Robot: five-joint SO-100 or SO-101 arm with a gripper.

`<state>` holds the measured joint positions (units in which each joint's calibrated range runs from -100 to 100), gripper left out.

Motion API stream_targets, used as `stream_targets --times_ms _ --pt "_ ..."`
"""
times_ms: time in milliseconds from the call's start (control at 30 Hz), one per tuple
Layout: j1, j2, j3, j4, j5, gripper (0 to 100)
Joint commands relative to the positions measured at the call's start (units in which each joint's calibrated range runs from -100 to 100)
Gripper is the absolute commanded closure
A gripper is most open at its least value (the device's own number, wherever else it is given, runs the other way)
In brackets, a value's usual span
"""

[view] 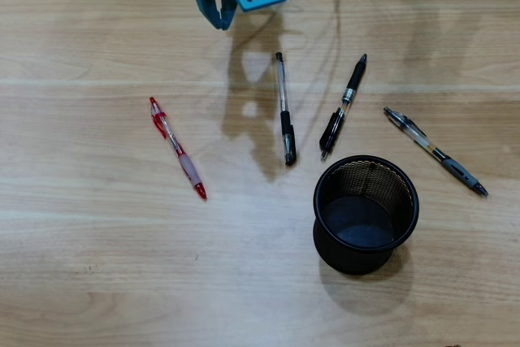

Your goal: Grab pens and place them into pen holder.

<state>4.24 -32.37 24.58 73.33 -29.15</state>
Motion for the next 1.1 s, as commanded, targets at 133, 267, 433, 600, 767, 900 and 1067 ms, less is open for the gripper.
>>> stream_targets --times_ms 133,267,433,600,767,900,1067 --pt "2.21 1.33 -4.58 0.43 -0.64 98" --pt "4.58 9.57 -11.37 0.89 -0.69 98" --pt "8.88 23.16 -24.67 5.08 -0.69 98" --pt "11.53 32.67 -34.71 9.27 -0.16 98" --pt "11.17 40.82 -40.23 8.36 0.99 95" --pt "10.89 49.23 -47.56 7.72 3.5 83" --pt "10.89 58.74 -54.8 8.36 4.18 78"
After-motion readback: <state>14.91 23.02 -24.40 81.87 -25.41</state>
